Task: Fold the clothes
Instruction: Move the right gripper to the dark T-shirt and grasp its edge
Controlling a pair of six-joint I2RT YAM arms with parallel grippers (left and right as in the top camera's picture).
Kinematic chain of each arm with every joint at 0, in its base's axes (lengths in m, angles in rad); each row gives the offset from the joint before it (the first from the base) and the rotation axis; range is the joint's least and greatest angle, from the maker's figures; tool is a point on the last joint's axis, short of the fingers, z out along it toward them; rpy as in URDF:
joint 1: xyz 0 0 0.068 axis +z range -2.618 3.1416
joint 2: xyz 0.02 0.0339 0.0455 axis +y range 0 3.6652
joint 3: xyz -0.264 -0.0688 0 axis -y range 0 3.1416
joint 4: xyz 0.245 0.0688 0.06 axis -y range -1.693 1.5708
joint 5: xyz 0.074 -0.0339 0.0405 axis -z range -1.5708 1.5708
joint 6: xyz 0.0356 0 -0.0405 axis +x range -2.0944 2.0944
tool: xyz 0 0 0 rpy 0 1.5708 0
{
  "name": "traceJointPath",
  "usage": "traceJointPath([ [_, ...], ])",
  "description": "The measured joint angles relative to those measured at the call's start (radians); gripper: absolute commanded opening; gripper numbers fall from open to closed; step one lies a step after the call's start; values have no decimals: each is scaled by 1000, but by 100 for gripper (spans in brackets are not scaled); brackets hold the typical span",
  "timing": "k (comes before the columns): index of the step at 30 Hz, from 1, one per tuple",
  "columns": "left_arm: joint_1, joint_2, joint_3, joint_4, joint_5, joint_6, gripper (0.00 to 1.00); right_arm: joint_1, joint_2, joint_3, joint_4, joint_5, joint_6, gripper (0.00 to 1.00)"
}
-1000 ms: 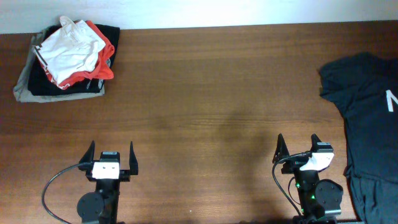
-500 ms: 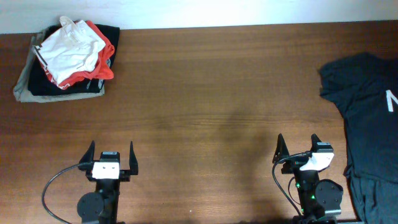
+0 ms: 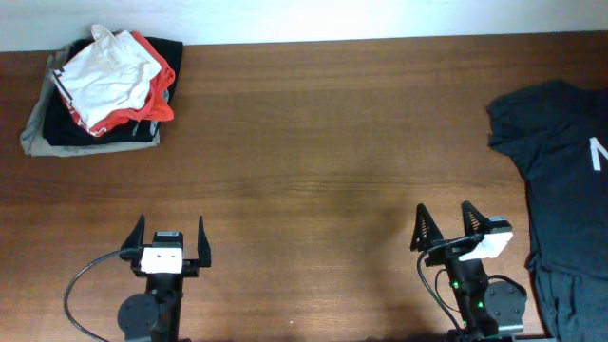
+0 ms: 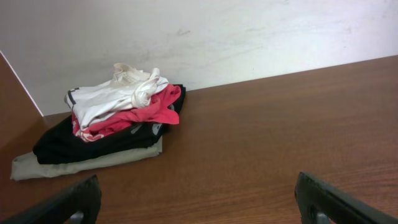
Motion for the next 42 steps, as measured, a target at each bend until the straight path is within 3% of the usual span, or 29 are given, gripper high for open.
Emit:
traceJointPath([
  [12, 0, 0, 0, 0, 0, 0, 99, 0, 0, 0, -35, -172, 160, 99],
  [24, 0, 0, 0, 0, 0, 0, 99, 0, 0, 0, -25, -271, 190, 99],
  [35, 0, 0, 0, 0, 0, 0, 99, 0, 0, 1, 103, -320, 154, 99],
  [42, 0, 0, 0, 0, 0, 0, 99, 0, 15, 110, 71, -156, -42, 99],
])
